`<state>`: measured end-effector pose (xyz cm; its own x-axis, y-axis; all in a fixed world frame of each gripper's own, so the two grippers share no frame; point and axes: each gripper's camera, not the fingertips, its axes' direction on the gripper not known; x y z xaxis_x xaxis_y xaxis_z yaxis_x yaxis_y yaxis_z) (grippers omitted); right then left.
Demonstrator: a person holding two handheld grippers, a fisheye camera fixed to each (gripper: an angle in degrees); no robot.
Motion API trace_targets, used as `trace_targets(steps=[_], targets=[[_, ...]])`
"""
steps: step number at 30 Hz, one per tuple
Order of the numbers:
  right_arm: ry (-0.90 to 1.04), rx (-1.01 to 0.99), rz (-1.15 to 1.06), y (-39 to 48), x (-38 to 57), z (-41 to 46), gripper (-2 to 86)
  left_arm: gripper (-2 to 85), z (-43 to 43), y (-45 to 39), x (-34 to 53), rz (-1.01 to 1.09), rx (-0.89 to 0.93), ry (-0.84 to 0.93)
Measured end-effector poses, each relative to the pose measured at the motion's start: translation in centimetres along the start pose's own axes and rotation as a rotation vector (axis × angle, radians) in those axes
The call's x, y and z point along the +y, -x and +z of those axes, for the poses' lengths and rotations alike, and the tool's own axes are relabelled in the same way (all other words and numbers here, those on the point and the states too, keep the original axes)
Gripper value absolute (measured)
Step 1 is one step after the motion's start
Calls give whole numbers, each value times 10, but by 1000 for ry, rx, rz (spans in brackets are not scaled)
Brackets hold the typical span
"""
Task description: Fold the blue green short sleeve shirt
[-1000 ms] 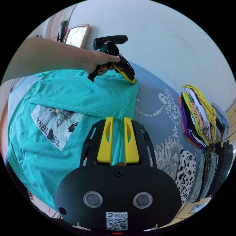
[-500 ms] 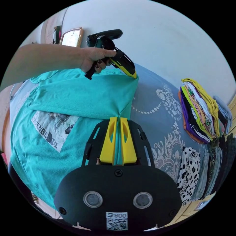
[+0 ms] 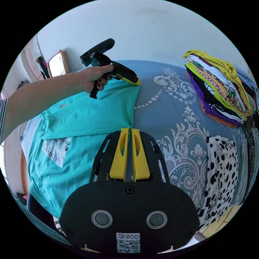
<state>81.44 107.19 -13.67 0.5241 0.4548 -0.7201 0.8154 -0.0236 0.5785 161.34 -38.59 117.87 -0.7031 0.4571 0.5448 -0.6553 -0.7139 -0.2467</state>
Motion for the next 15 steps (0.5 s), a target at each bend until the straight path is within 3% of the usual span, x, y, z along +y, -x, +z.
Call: trace_targets(steps=[11, 15], targets=[[-66, -50, 64, -63, 27, 4, 2, 5, -91, -46, -2, 14, -32, -157], [-140, -105, 31, -69, 31, -4, 1, 3, -99, -78, 9, 104, -14, -132]])
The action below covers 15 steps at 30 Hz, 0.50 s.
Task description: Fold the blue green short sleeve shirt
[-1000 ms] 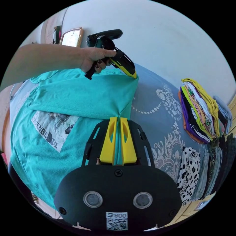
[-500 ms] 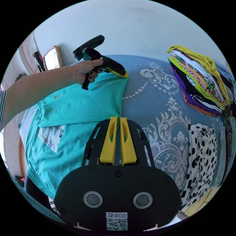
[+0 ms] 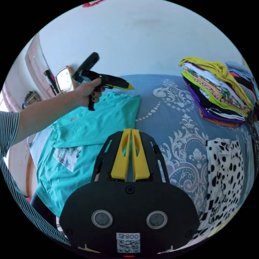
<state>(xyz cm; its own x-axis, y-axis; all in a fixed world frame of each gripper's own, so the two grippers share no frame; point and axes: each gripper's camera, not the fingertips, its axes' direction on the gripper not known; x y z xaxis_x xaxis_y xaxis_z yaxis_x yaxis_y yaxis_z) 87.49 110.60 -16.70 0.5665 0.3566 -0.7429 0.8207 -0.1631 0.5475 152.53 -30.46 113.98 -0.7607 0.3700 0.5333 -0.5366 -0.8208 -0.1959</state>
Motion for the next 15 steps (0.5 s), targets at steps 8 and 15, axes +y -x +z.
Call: trace_targets(steps=[8, 15], targets=[[134, -8, -38, -1, -6, 40, 1, 1, -1, -23, -19, -5, -106, 115], [85, 19, -17, 2, -13, 28, 0, 1, -60, -48, -17, 42, -163, 111]])
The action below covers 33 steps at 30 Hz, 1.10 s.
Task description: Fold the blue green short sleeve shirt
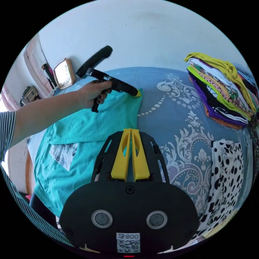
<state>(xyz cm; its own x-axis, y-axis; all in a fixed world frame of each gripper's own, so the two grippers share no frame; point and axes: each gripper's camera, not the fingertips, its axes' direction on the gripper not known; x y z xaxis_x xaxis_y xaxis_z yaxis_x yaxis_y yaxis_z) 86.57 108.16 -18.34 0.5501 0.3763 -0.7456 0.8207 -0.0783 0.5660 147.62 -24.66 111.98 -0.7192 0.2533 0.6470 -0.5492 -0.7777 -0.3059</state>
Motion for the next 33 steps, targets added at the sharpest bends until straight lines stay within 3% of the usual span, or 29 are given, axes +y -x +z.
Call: trace_targets(steps=[2, 5, 9, 15, 18, 22, 26, 28, 33], targets=[[33, -8, 9, 2, -3, 7, 0, 1, -58, -14, 17, 47, 53, -114], [31, -43, 34, 3, -9, 6, 0, 1, -111, -38, 46, 110, 57, -141], [52, -29, 19, 19, -21, 7, 1, 1, -103, -54, 68, 160, -15, 115], [50, 33, -11, 54, -40, 2, 2, 2, -250, -55, 131, 99, -42, -61], [44, 56, -26, 72, -50, -2, 2, 2, -323, -39, 208, -26, -155, -69], [45, 64, -26, 94, -68, -7, 2, 1, -433, 22, 347, -357, -339, -81], [50, 16, 1, 108, -90, -15, 1, 2, -510, 98, 475, -635, -328, -35], [70, -18, 37, 111, -100, -22, 1, 2, -550, 119, 514, -688, -203, -126], [44, 7, 61, 156, -130, -65, 1, 2, -675, 136, 587, -725, -226, -273]])
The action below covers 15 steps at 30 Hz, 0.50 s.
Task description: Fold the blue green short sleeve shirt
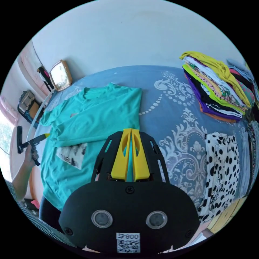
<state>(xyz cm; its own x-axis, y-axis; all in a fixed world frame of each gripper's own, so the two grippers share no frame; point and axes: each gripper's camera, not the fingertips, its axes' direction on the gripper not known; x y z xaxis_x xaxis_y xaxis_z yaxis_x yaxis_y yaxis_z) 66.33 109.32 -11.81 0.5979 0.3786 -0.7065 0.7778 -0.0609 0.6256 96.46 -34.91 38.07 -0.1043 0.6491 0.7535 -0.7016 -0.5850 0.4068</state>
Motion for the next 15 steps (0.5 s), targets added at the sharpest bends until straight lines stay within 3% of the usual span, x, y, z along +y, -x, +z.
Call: trace_targets(steps=[4, 8, 15], targets=[[39, -218, -158, 118, -34, -2, 1, 4, -55, 85, 8, -79, -16, 68], [140, -279, -435, 278, -60, 34, 0, 9, -159, 188, 6, -188, 16, -83], [210, -353, -573, 422, -101, 77, 1, 58, -307, 422, -13, -523, 114, -325]])
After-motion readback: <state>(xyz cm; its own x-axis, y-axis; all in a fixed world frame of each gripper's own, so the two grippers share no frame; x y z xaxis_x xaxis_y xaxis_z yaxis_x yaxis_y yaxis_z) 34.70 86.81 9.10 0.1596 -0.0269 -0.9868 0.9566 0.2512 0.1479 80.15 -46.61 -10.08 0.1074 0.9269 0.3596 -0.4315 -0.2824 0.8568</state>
